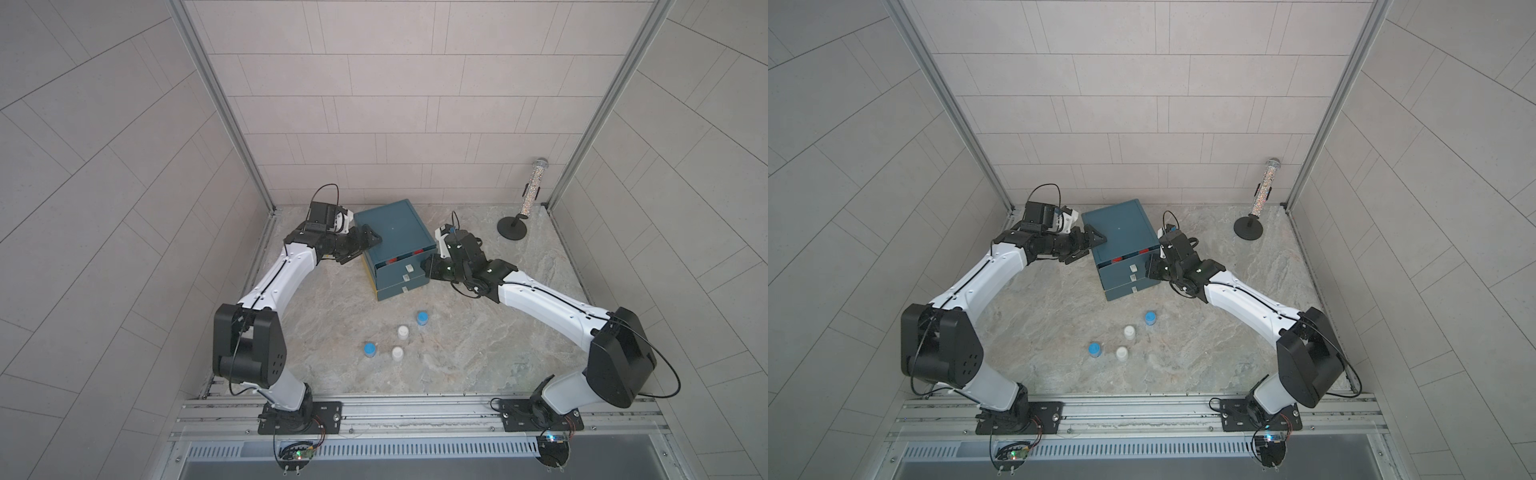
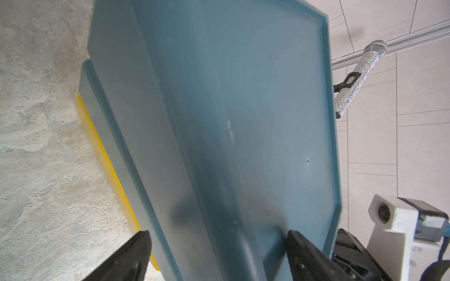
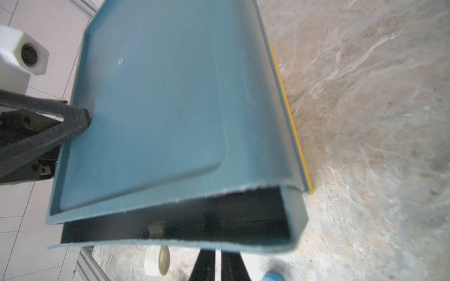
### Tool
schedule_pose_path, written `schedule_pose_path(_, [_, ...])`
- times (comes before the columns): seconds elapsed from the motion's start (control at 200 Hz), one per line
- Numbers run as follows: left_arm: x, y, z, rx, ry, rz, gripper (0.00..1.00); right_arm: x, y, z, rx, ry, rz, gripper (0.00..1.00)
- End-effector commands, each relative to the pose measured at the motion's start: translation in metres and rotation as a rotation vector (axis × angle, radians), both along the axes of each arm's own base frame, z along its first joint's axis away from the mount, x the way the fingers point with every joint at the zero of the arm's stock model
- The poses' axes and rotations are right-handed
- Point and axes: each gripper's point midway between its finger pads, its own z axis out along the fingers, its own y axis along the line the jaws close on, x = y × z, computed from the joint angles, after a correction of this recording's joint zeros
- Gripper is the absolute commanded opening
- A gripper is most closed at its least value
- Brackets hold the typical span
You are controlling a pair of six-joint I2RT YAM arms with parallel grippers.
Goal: Put the paint cans in the drawer according to color
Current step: Close the drawer in the storage box.
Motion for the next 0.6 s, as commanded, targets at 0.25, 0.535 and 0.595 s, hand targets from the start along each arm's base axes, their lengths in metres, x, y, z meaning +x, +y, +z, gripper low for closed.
schedule_pose_path(0.25, [-0.009,0.005,-0.027,0.048,0.098,0.012,0.93,0.005,0.018,0.019,0.307,-0.1,0.044,0.29])
schedule_pose_path(0.535, [-0.009,0.004,-0.025,0.039,0.097,0.009,0.93,-0.03,0.012,-0.012,0.362,-0.112,0.013,0.49])
schedule_pose_path(0.595, [-0.009,0.004,-0.025,0.039,0.097,0.009,0.93,-0.031,0.016,-0.019,0.371,-0.099,0.013,0.49])
